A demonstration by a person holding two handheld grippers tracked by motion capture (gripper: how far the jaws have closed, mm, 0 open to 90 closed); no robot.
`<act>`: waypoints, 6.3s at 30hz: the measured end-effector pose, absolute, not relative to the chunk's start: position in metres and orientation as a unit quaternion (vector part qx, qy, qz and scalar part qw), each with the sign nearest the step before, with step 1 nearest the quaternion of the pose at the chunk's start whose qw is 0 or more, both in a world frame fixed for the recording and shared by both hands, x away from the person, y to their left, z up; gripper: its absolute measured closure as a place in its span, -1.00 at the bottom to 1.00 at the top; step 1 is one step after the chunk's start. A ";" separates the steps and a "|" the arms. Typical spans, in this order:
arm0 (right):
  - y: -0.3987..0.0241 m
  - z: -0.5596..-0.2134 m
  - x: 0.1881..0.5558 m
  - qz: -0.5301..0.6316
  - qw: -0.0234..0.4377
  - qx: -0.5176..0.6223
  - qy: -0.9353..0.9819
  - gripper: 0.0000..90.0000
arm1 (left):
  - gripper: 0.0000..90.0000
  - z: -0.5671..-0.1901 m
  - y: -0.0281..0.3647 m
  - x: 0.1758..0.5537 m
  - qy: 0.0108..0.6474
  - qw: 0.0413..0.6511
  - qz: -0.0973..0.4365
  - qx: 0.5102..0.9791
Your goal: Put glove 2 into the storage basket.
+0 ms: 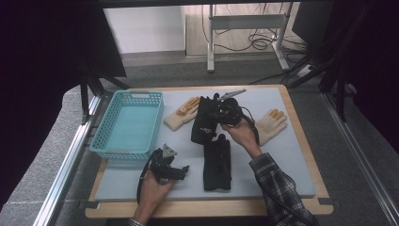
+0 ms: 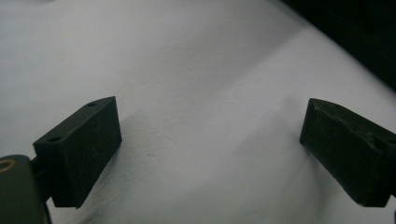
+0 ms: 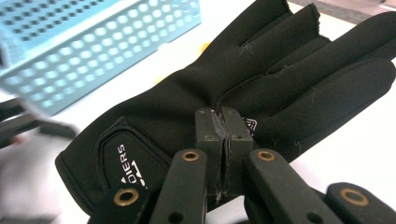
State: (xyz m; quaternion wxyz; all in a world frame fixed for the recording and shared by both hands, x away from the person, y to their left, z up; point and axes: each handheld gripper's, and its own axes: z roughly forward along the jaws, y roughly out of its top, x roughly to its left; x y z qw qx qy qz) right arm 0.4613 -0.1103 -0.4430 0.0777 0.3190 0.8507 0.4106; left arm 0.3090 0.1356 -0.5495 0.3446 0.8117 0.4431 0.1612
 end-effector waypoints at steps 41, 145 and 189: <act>-0.156 -0.492 0.347 0.373 0.091 0.269 0.883 0.32 | -0.88 -0.550 0.135 0.309 0.447 0.348 0.162 0.808; -0.253 -0.527 0.340 0.357 0.181 0.374 0.837 -0.44 | -0.87 -0.551 0.163 0.287 0.435 0.350 0.153 0.815; -0.253 -0.532 0.341 0.355 0.190 0.378 0.834 -0.55 | -0.99 -0.501 0.086 0.325 0.400 0.352 0.080 0.842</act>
